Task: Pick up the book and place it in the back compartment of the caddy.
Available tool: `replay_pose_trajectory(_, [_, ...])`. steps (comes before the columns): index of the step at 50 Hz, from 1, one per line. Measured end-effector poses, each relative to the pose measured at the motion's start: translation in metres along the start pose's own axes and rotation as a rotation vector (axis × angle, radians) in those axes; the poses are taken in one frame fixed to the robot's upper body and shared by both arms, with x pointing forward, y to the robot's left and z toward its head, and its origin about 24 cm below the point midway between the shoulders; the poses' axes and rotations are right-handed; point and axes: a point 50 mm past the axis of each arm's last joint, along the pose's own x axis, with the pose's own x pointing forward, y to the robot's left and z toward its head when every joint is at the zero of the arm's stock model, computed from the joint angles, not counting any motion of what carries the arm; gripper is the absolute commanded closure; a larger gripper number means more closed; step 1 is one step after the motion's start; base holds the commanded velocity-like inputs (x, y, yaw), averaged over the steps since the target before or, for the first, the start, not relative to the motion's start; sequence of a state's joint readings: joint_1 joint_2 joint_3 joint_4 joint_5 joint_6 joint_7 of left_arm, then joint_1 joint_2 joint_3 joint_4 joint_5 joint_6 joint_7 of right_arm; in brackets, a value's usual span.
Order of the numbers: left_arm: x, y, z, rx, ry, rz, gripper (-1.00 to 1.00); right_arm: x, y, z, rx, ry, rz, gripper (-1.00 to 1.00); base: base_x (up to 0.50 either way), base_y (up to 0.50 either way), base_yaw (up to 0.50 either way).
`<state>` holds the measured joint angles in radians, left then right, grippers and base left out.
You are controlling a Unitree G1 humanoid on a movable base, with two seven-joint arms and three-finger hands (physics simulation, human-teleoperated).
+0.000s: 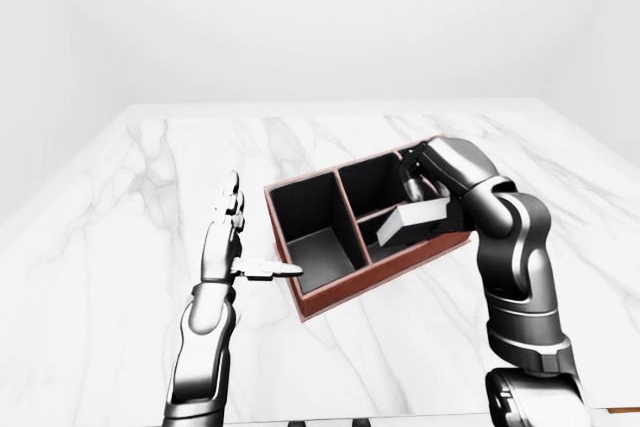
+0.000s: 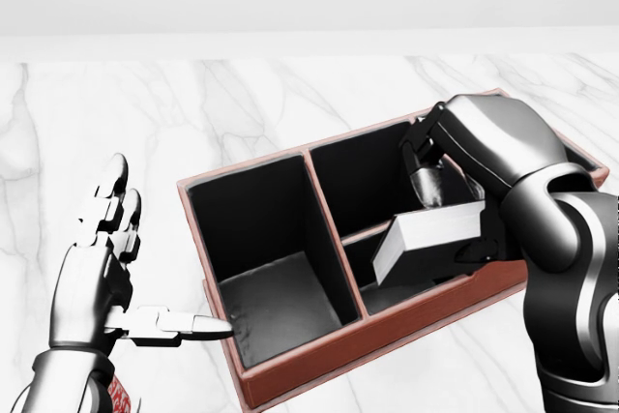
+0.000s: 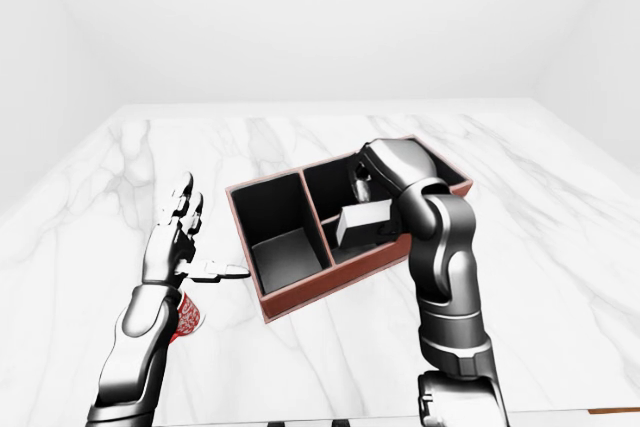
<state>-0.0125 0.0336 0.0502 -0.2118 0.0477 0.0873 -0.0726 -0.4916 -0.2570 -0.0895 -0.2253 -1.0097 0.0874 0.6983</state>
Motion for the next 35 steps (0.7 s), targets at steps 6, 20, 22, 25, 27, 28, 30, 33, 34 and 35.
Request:
replay_pose_trajectory(6, [0.000,0.000,0.000,0.000,0.001,0.000,-1.00,0.001,0.000,0.002,0.000,-0.006,0.000,1.00,0.00,0.00,0.00])
replay_pose_trajectory(20, [0.000,0.000,0.000,0.000,-0.002,0.000,-1.00,0.005,0.003,0.001,0.007,-0.001,0.019,1.00,0.00,0.00,0.00])
replay_pose_trajectory(22, [0.000,0.000,0.000,0.000,-0.001,0.000,-1.00,0.006,0.003,0.000,0.008,0.003,0.024,1.00,0.00,0.00,0.00])
replay_pose_trajectory(25, [0.000,0.000,0.000,0.000,0.001,-0.001,-1.00,0.008,0.004,-0.002,0.010,0.008,0.030,1.00,0.00,0.00,0.00])
replay_pose_trajectory(27, [0.000,0.000,-0.001,0.000,0.003,-0.001,-1.00,0.008,0.005,-0.002,0.011,0.010,0.033,1.00,0.00,0.00,0.00])
replay_pose_trajectory(28, [0.000,0.000,-0.001,0.000,0.003,-0.001,-1.00,0.009,0.005,-0.003,0.012,0.010,0.034,1.00,0.00,0.00,0.00])
replay_pose_trajectory(30, [0.000,0.000,0.000,0.000,0.002,-0.001,-1.00,0.010,0.005,-0.003,0.014,0.012,0.035,1.00,0.00,0.00,0.00])
replay_pose_trajectory(33, [0.000,0.000,0.000,0.000,0.001,-0.001,-1.00,0.011,0.006,-0.004,0.018,0.013,0.034,1.00,0.00,0.00,0.00])
replay_pose_trajectory(34, [0.000,0.000,0.000,0.000,0.001,-0.001,-1.00,0.011,0.006,-0.004,0.019,0.014,0.034,1.00,0.00,0.00,0.00])
replay_pose_trajectory(35, [0.000,0.000,0.000,0.000,0.001,-0.001,-1.00,0.012,0.006,-0.004,0.020,0.014,0.033,1.00,0.00,0.00,0.00])
